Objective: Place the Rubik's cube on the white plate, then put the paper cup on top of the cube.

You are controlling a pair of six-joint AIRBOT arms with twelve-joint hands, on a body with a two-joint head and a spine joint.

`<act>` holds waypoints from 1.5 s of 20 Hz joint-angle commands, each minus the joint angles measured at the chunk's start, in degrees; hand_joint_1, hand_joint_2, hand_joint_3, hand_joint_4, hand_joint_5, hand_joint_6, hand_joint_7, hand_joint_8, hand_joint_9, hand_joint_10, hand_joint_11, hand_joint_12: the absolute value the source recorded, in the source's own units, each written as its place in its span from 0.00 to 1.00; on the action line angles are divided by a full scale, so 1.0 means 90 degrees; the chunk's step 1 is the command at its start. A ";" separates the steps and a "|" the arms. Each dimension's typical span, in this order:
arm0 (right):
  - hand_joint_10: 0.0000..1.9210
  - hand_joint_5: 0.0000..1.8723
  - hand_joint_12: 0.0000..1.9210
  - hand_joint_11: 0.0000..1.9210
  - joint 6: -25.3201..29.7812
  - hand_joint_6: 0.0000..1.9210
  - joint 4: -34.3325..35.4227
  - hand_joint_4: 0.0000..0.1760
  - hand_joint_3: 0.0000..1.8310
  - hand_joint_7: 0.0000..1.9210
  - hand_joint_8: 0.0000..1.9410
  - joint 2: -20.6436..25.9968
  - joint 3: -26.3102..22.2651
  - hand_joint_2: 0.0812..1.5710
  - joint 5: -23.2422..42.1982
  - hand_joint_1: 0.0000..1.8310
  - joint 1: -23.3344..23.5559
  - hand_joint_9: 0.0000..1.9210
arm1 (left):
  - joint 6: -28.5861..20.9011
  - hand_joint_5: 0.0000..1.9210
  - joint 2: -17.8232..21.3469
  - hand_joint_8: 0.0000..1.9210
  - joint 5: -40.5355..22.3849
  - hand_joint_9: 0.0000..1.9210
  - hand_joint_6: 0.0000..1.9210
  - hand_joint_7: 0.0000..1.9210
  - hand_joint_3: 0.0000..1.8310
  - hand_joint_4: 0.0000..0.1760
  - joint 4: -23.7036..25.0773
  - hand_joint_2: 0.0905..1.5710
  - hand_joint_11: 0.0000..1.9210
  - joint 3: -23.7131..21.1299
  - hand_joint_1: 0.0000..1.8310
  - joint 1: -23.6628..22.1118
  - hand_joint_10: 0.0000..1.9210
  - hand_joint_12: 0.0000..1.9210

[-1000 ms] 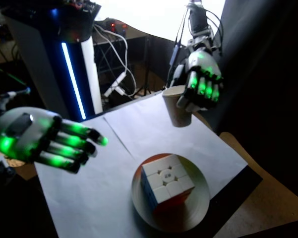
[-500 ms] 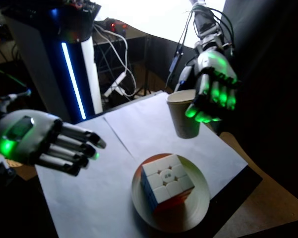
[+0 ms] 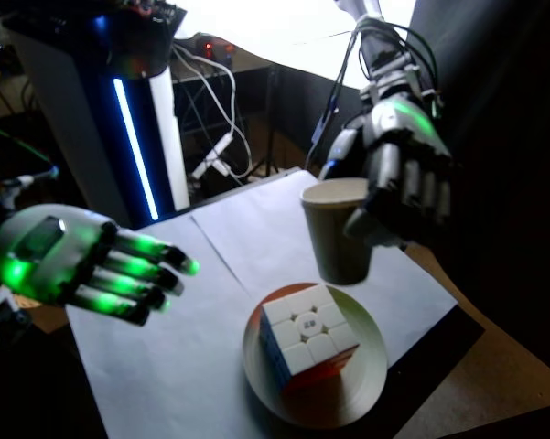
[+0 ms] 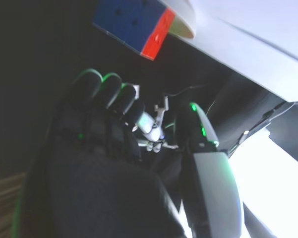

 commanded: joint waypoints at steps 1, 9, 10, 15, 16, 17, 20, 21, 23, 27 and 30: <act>0.77 0.01 0.97 0.00 0.0023 0.61 -0.0012 0.00 0.00 0.09 0.71 0.0001 0.0021 0.81 0.0814 0.45 0.0036 0.08 | -0.0034 0.16 -0.0126 0.77 -0.0600 0.08 0.71 0.12 0.00 0.23 -0.0409 0.71 0.07 0.0097 0.60 0.0000 0.86 1.00; 0.79 0.00 1.00 0.00 0.0023 0.64 -0.0011 0.00 0.00 0.09 0.70 -0.0002 0.0022 0.80 0.0815 0.51 0.0036 0.08 | -0.0224 0.15 -0.0848 0.68 -0.0398 0.14 0.70 0.17 0.00 0.00 -0.0806 0.72 0.08 0.0698 0.57 0.0322 0.80 1.00; 0.81 0.00 1.00 0.03 0.0023 0.65 -0.0011 0.00 0.00 0.09 0.69 -0.0003 0.0023 0.80 0.0815 0.50 0.0036 0.08 | -0.0296 0.14 -0.0923 0.67 -0.0378 0.12 0.72 0.18 0.00 0.00 -0.0816 0.73 0.07 0.0774 0.55 0.0364 0.80 1.00; 0.80 0.00 1.00 0.00 0.0023 0.65 -0.0011 0.00 0.00 0.09 0.72 -0.0011 0.0024 0.79 0.0815 0.50 0.0036 0.07 | -0.0415 0.19 -0.1175 0.68 -0.0144 0.17 0.68 0.19 0.00 0.00 -0.0845 0.71 0.15 0.1015 0.56 0.0554 0.80 1.00; 0.80 0.00 0.96 0.00 0.0023 0.63 -0.0011 0.00 0.00 0.08 0.69 -0.0013 0.0024 0.80 0.0815 0.50 0.0035 0.07 | -0.0426 0.17 -0.1204 0.72 -0.0076 0.17 0.72 0.19 0.00 0.00 -0.0843 0.72 0.16 0.1055 0.59 0.0591 0.84 1.00; 0.78 0.00 0.94 0.00 0.0023 0.63 -0.0011 0.00 0.00 0.08 0.67 -0.0015 0.0025 0.80 0.0815 0.50 0.0035 0.08 | -0.0424 0.16 -0.1215 0.75 0.0038 0.18 0.72 0.19 0.00 0.00 -0.0790 0.75 0.18 0.1078 0.60 0.0606 0.86 1.00; 0.79 0.01 1.00 0.00 0.0023 0.65 -0.0011 0.00 0.00 0.10 0.72 -0.0015 0.0025 0.79 0.0814 0.49 0.0019 0.08 | -0.0424 0.16 -0.1186 0.67 0.0100 0.13 0.65 0.18 0.00 0.00 -0.0721 0.75 0.08 0.1095 0.60 0.0608 0.80 1.00; 0.79 0.00 0.99 0.00 0.0023 0.65 -0.0011 0.00 0.00 0.09 0.71 -0.0016 0.0025 0.80 0.0814 0.48 0.0011 0.08 | -0.0424 0.16 -0.1158 0.70 0.0107 0.11 0.69 0.15 0.00 0.08 -0.0661 0.76 0.07 0.1080 0.61 0.0578 0.82 1.00; 0.78 0.00 0.97 0.02 0.0023 0.63 0.0007 0.00 0.00 0.09 0.65 -0.0023 0.0026 0.81 0.0814 0.47 0.0001 0.09 | -0.0424 0.17 -0.1056 0.69 0.0213 0.10 0.73 0.15 0.00 0.46 -0.0396 0.77 0.05 0.0994 0.58 0.0451 0.80 1.00; 0.81 0.00 1.00 0.00 0.0023 0.63 0.0018 0.00 0.00 0.09 0.65 -0.0031 0.0033 0.80 0.0814 0.47 -0.0006 0.08 | -0.0448 0.18 -0.0982 0.60 0.0321 0.14 0.69 0.18 0.00 0.25 -0.0148 0.75 0.08 0.0926 0.57 0.0328 0.75 1.00; 0.80 0.00 1.00 0.00 0.0023 0.63 0.0029 0.00 0.00 0.09 0.70 -0.0039 0.0037 0.80 0.0814 0.49 -0.0019 0.06 | -0.0450 0.17 -0.0931 0.64 0.0426 0.15 0.70 0.17 0.00 0.31 0.0056 0.75 0.12 0.0859 0.56 0.0237 0.78 1.00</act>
